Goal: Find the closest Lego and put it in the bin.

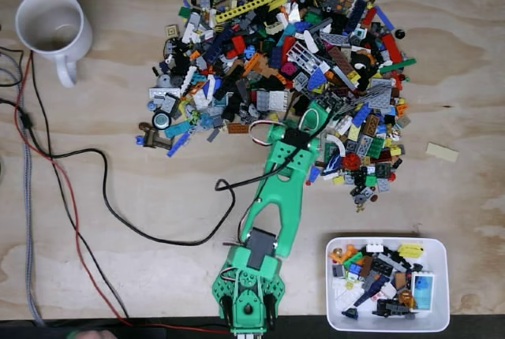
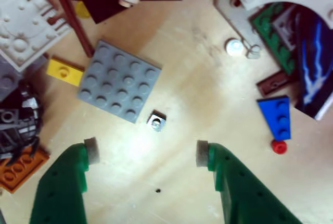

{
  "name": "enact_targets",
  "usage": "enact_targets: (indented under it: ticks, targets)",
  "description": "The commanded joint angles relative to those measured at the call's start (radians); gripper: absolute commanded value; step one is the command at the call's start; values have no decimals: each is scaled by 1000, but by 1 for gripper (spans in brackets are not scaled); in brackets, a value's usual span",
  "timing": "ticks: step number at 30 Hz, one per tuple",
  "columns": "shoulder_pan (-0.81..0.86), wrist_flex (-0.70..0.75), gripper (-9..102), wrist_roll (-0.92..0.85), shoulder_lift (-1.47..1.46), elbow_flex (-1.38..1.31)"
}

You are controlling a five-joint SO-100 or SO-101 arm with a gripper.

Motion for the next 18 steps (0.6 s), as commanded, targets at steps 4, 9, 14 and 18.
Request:
enact_targets:
  ticks: [4, 9, 14, 18]
  targets:
    - [-25, -29, 29, 20, -107, -166]
    - [-12, -46, 31, 15, -176, -195]
    - [-8, -89, 31, 54, -229, -213]
    - [-18, -94, 27, 77, -259, -227]
